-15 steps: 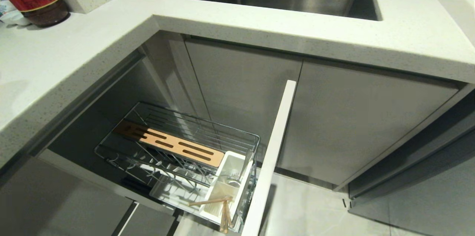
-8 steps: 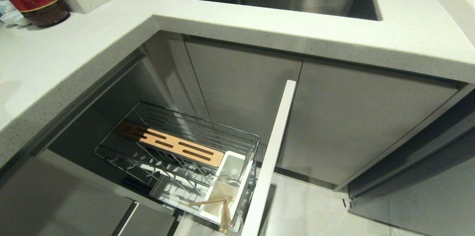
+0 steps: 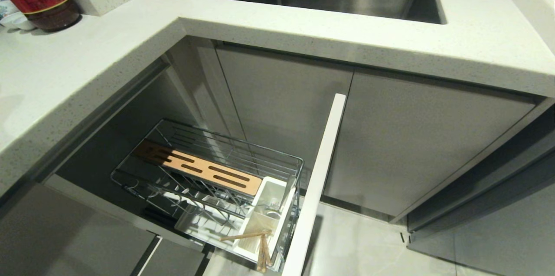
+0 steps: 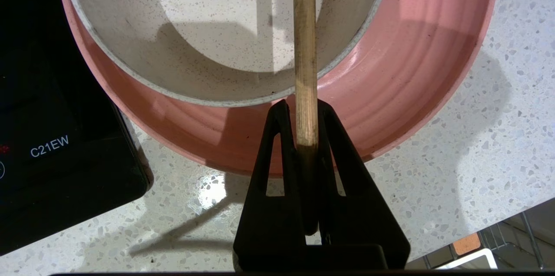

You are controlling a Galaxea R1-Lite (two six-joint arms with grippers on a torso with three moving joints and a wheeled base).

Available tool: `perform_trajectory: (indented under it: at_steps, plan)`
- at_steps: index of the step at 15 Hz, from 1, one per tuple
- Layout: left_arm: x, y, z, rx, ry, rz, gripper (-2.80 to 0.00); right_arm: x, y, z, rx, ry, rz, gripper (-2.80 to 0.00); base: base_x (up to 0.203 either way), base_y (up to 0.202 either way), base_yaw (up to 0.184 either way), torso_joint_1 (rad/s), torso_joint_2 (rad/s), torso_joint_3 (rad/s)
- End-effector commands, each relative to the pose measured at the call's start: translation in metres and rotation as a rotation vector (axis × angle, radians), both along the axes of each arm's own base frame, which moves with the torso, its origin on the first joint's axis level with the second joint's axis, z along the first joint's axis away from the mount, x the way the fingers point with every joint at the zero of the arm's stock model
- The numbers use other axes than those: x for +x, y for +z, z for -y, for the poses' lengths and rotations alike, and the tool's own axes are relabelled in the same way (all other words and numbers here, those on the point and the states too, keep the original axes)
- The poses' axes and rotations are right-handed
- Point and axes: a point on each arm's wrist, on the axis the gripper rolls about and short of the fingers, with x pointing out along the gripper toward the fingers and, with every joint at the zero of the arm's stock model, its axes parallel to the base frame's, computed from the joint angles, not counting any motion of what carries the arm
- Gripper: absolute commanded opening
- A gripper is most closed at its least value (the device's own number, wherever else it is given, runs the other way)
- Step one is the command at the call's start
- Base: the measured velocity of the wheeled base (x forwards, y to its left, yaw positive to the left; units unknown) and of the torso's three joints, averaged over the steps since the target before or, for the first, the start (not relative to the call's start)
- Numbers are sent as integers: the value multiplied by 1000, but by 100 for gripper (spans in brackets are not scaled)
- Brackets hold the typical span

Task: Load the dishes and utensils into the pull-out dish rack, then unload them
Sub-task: Take the chopsticks out of the cupboard

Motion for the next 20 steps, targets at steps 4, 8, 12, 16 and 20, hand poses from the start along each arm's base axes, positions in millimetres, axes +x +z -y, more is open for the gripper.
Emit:
perform_trajectory:
  at_steps: [4, 8, 12, 16, 20]
  plan:
    - [0, 0, 0, -2, 2, -1, -280, 2, -7, 0, 0, 0, -26, -280, 0, 0, 0, 0, 0, 0]
    - [0, 4, 0, 16, 2, 26, 0, 2, -8, 0, 0, 1, -28, -280, 0, 0, 0, 0, 0, 0]
    - [0, 5, 0, 20, 4, 32, 0, 2, -7, 0, 0, 0, -26, -280, 0, 0, 0, 0, 0, 0]
    - [-5, 11, 3, 39, 10, 57, 0, 2, -7, 0, 0, 1, -27, -280, 0, 0, 0, 0, 0, 0]
    - [-27, 29, 18, 104, 13, 152, 0, 2, -7, 0, 0, 0, -26, -280, 0, 0, 0, 0, 0, 0]
